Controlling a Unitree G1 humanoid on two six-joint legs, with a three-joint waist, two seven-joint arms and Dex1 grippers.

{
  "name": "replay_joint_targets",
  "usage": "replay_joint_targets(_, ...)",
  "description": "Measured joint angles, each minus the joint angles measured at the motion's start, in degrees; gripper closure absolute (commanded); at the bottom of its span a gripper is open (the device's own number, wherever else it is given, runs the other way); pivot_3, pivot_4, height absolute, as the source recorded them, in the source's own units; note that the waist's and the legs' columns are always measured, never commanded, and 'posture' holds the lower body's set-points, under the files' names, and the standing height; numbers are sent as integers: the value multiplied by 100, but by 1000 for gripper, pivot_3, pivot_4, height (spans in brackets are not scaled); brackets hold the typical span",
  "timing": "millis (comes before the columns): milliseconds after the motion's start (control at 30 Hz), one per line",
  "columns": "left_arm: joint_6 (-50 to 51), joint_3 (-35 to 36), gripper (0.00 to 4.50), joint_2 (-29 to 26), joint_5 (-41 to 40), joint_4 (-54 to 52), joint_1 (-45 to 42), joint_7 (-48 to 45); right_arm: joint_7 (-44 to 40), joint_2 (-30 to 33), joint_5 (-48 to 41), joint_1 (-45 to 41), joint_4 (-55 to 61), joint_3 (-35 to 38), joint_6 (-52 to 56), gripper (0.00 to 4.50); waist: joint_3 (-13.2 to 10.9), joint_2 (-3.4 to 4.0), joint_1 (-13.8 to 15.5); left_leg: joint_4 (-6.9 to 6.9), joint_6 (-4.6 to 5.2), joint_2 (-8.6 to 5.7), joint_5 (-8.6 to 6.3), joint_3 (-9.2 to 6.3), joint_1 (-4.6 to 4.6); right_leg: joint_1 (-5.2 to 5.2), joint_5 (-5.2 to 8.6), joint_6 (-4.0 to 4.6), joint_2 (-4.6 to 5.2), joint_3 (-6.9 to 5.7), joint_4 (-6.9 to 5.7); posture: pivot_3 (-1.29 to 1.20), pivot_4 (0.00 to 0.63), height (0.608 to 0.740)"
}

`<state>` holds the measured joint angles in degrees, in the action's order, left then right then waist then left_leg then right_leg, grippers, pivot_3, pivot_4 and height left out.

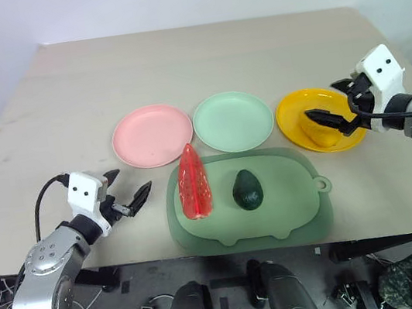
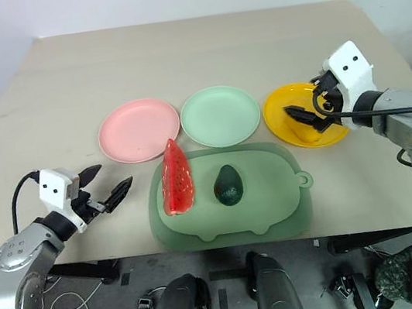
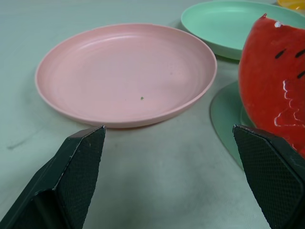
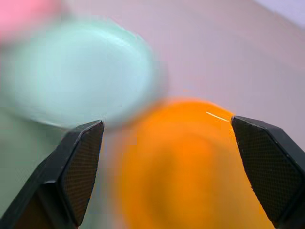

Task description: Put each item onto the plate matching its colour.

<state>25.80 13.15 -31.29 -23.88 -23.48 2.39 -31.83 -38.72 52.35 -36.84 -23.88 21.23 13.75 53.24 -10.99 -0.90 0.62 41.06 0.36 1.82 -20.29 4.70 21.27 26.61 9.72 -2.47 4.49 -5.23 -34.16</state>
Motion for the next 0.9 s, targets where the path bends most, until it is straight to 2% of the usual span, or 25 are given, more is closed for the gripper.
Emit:
replay_joint_targets(100, 13, -17, 0, -8, -4, 10, -88, -26, -26, -434, -1018, 202, 666, 16, 732, 20, 1, -1, 10, 0, 0, 0, 0, -2, 1, -1, 0, 0, 1, -1, 0, 0, 150, 740)
replay_joint_targets(233, 19, -51, 0, -16, -5, 27, -214, -36, 502, -973, -1644, 171, 1109, -401, 1455, 20, 1, -1, 10, 4, 0, -4, 0, 0, 2, -1, 0, 2, 6, -1, -1, 0, 150, 740)
replay_joint_targets(567, 25, -88, 0, -17, -10, 42, -261, -54, 1574, -1542, -1743, -339, 1109, -1115, 2472, 20, 1, -1, 7, 3, 0, -5, 0, 0, 4, 2, 0, 2, 6, -1, -2, 0, 150, 740)
replay_joint_targets(900, 26, -92, 0, -14, -18, 41, -213, -48, 2001, -1622, -1414, -371, 1251, -1781, 2888, 20, 1, -1, 5, 3, 0, -6, 0, -1, 4, 2, 0, 2, 6, -1, -1, 0, 150, 740)
